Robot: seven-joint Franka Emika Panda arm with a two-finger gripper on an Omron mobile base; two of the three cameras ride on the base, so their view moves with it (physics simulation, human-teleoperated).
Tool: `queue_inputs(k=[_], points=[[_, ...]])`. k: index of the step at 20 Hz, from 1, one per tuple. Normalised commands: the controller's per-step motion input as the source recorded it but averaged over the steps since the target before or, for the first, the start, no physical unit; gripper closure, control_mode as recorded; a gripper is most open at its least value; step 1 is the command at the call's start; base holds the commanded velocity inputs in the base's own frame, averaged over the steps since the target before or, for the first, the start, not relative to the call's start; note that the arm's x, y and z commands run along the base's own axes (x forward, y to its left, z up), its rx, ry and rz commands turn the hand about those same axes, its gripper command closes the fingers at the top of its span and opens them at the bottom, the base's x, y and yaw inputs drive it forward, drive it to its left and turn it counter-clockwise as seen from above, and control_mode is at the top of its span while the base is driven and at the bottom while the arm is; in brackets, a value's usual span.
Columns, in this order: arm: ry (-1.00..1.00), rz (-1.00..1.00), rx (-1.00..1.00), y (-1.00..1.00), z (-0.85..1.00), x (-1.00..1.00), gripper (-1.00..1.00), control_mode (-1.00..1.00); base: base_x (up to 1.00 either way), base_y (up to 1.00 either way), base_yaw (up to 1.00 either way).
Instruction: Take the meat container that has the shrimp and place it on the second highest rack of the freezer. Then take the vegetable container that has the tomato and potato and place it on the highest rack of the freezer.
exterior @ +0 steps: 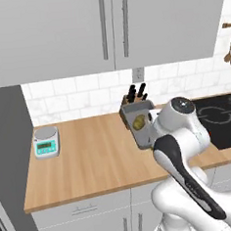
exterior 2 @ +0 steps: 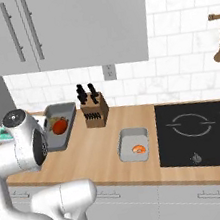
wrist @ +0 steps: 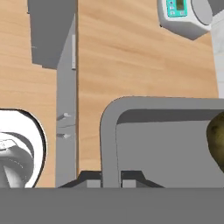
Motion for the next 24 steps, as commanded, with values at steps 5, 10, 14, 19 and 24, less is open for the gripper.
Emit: queue_inputs(k=[5,10,14,19,24], points=[[0.12,0.18,0.00,-0.43,0.50,-0.63,1.00,-1.00,0.00,0.00,0.00],[0.09,0.12,-0.03,-0.05,0.24,-0.35,1.00,-1.00,0.00,0.00,0.00],[-0.01,0.00,0.00,-0.19,0.14,-0.68,1.00,-1.00,0.00,0.00,0.00],[-0.04,0.00,0.00,-0.01,0.00,-0.37,1.00,1.00,-0.60,0.00,0.00],[0.00,0.00,0.00,0.00,0.00,0.00,1.00,1.00,-0.72,0.47,-0.06]])
